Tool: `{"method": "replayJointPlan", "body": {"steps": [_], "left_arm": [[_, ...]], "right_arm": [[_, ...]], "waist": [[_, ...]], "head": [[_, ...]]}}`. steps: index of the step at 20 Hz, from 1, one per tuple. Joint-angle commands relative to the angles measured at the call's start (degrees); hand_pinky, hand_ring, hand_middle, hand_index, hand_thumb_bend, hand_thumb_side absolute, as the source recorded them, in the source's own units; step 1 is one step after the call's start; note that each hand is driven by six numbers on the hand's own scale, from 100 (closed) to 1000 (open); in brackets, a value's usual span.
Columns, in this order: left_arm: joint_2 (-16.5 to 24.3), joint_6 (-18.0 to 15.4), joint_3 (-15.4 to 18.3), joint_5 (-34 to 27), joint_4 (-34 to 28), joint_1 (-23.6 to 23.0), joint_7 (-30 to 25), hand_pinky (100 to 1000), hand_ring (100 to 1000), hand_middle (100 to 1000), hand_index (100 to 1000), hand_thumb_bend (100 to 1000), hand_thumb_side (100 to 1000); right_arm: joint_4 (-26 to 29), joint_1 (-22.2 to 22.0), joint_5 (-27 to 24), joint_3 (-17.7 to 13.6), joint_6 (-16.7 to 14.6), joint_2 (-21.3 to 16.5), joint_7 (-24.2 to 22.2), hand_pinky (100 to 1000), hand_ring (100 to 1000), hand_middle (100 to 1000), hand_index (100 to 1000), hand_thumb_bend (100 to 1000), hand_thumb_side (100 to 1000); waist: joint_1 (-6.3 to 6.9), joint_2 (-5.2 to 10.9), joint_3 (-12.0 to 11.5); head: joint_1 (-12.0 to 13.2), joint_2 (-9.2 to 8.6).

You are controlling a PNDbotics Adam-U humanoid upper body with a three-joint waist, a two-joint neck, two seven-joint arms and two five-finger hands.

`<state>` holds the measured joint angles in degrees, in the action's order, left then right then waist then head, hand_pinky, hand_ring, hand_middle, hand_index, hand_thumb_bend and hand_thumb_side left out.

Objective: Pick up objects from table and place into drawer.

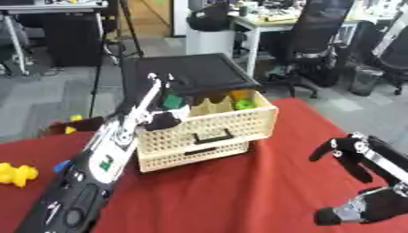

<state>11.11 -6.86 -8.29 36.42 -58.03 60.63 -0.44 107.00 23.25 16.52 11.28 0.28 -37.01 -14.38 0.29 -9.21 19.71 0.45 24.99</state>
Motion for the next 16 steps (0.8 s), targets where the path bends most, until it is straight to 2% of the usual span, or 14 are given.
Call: {"method": "replayJointPlan", "body": {"steps": [1,2,3,5,16], "left_arm": [[1.00,0.10,0.57,0.74,0.71,0.57,0.84,658,693,651,802,424,267],[1.02,0.11,0.57,0.90,0.65,0.56,1.16,661,698,654,804,437,271],[1.03,0.09,0.57,1.03,0.55,0.58,1.49,675,726,680,818,510,300],[1.05,0.06,0.58,1.24,0.24,0.57,2.31,687,744,701,818,532,302],[1.37,-0.14,-0.24,-1.43,-2.55,0.48,3.48,687,728,677,801,520,299]], "right_arm": [[1.04,1.04,0.16,-0.54,-0.18,-1.02,-0.19,100,100,100,663,1000,597],[1.01,1.05,0.16,-0.52,-0.19,-1.03,-0.21,100,100,100,663,1000,599],[0.97,1.06,0.17,-0.52,-0.21,-1.02,-0.22,100,100,100,663,1000,598],[0.86,1.03,0.18,-0.52,-0.22,-1.00,-0.24,100,100,100,663,1000,597],[0.37,0.69,0.07,-0.55,-0.30,-1.04,-0.16,100,100,100,664,1000,601]], "waist": [[-0.09,0.46,-0.04],[-0.07,0.48,-0.07],[-0.05,0.52,-0.11],[-0.06,0.58,-0.18],[-0.29,1.23,-1.22]], "head": [[-0.02,-0.59],[-0.02,-0.58],[-0.04,-0.58],[-0.10,-0.55],[-0.26,-0.22]]}}
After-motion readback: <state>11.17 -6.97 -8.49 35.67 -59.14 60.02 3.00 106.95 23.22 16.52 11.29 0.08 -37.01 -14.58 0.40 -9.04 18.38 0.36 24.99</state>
